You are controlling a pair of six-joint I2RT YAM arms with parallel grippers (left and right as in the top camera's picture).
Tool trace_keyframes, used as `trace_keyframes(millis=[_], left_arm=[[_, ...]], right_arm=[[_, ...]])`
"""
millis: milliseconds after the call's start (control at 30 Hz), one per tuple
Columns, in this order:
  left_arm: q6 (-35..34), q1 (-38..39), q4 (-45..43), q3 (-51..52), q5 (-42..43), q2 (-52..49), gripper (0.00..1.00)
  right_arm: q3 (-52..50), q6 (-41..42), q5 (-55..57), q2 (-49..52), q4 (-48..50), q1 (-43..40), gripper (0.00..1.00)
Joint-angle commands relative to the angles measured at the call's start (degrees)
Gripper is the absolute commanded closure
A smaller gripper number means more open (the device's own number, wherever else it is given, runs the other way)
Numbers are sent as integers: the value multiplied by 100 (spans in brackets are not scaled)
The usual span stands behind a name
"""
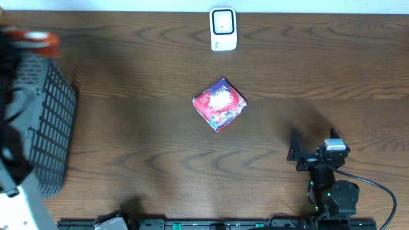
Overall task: Scan the item barcode
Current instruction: 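Hold the red bar's barcode toward the scanner, then set it down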
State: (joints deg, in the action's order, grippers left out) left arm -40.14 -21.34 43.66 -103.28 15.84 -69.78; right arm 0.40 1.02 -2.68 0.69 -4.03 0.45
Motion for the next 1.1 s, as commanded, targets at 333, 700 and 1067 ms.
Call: trace_keyframes(millis=[333, 700, 1067], left_arm=[[2358, 4190, 767, 529, -1508, -2164, 92], [2702, 4389, 942, 529, -3698, -4170, 93], [2481, 4535, 837, 531, -1296, -5016, 93]], right_arm=[[-7, 61, 42, -35, -24, 39, 1], [-7, 61, 42, -35, -24, 39, 1], [-7, 61, 42, -35, -24, 39, 1]])
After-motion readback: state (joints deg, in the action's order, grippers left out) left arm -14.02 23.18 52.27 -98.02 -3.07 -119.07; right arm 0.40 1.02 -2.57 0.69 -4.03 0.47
